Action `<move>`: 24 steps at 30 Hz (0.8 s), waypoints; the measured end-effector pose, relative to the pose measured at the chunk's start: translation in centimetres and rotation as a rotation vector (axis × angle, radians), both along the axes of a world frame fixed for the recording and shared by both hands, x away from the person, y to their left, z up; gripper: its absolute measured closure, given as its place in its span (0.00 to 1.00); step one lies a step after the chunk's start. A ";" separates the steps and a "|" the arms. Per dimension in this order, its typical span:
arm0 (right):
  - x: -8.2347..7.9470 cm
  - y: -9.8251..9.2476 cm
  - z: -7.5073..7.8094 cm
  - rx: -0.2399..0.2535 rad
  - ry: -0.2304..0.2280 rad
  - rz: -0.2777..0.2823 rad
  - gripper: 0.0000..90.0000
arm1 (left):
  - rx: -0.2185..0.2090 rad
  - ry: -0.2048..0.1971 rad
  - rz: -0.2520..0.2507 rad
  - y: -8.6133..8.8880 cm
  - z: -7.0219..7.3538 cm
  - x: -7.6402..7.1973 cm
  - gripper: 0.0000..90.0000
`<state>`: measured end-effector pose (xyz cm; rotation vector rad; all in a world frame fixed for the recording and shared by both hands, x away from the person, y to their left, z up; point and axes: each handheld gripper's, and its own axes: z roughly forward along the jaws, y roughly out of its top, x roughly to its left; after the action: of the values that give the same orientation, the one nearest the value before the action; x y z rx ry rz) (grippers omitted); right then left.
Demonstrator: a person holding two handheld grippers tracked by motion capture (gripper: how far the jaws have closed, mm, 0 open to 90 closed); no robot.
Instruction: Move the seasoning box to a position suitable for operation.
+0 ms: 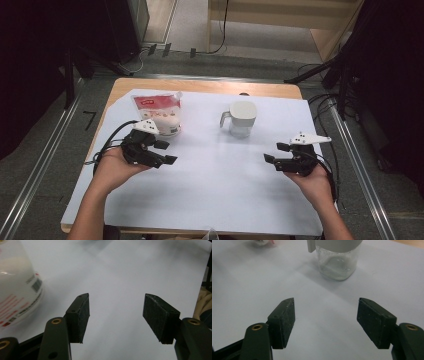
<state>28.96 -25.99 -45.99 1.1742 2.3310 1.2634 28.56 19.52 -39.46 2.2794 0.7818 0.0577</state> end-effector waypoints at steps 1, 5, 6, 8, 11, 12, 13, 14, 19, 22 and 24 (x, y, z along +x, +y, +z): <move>0.0 0.0 0.0 0.000 0.000 0.000 0.34 | 0.000 0.000 0.000 0.0 0.0 0.0 0.44; 0.1 0.1 0.0 -0.004 0.001 0.000 0.34 | -0.006 -0.021 0.030 1.5 1.4 -0.2 0.45; 0.0 0.1 0.0 -0.005 0.002 0.001 0.35 | -0.004 -0.025 0.041 1.8 1.6 -0.2 0.45; 0.0 0.2 0.0 -0.006 0.000 0.001 0.35 | -0.005 -0.025 0.050 2.2 1.8 -0.2 0.45; 0.0 0.2 -0.1 -0.019 -0.006 0.006 0.35 | -0.006 -0.039 0.077 3.4 2.6 -0.1 0.45; 0.0 0.3 -0.1 -0.023 -0.010 0.007 0.35 | -0.007 -0.037 0.081 3.7 2.7 0.0 0.45; 0.0 0.3 -0.1 -0.026 -0.010 0.009 0.35 | -0.007 -0.037 0.081 3.7 2.7 0.0 0.45; 0.0 0.3 -0.1 -0.026 -0.010 0.009 0.35 | -0.003 -0.041 0.092 4.1 2.8 0.2 0.45; 0.1 0.5 -0.1 -0.026 -0.013 0.015 0.36 | 0.011 -0.047 0.138 5.2 3.0 1.2 0.45; 0.2 0.5 -0.1 -0.017 -0.011 0.005 0.35 | -0.004 -0.050 0.130 5.2 3.2 1.7 0.45; 0.3 0.5 -0.1 -0.003 -0.011 -0.006 0.35 | -0.015 -0.050 0.125 5.0 3.3 1.8 0.45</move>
<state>29.24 -25.47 -46.09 1.1694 2.3185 1.2610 30.35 24.55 -36.16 2.2044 0.8944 0.1651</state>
